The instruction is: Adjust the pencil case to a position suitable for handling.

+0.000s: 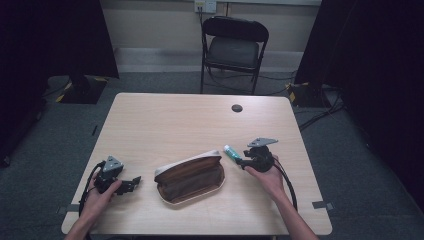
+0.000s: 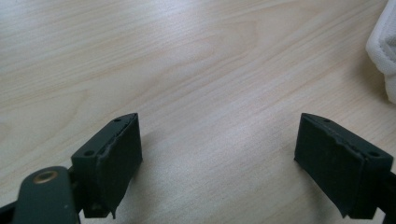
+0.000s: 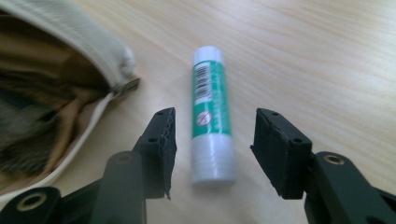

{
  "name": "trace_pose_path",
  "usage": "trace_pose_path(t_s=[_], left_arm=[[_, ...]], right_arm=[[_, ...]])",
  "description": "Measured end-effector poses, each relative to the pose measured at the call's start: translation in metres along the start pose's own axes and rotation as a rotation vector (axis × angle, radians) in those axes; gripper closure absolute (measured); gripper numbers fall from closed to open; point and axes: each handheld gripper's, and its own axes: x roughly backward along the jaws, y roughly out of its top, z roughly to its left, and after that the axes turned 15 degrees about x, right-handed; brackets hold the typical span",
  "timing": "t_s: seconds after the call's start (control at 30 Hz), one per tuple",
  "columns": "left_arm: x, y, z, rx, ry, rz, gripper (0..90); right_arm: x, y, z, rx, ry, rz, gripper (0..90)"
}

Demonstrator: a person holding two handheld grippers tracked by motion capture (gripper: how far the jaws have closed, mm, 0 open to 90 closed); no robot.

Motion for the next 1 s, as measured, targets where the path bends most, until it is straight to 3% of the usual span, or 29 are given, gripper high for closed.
trace_pose_path(t_s=[0.2, 0.4, 0.47, 0.77, 1.0], left_arm=[[0.0, 0.0, 0.0, 0.001, 0.001, 0.0, 14.5], [0.0, 0.0, 0.0, 0.001, 0.001, 0.0, 14.5], [0.0, 0.0, 0.0, 0.0, 0.001, 0.0, 14.5], [0.0, 0.0, 0.0, 0.001, 0.001, 0.0, 14.5], [0.0, 0.0, 0.0, 0.001, 0.001, 0.0, 14.5]], right_arm=[[-0.019, 0.001, -0.002, -0.001, 0.004, 0.012, 52.8], [-0.024, -0.002, 0.001, 0.012, 0.013, 0.046, 55.7], [-0.028, -0.004, 0.002, 0.029, -0.01, 0.054, 55.7], [-0.027, -0.005, 0.002, 0.01, -0.017, 0.044, 64.6], [-0.026, -0.004, 0.003, 0.003, -0.021, 0.059, 65.4]])
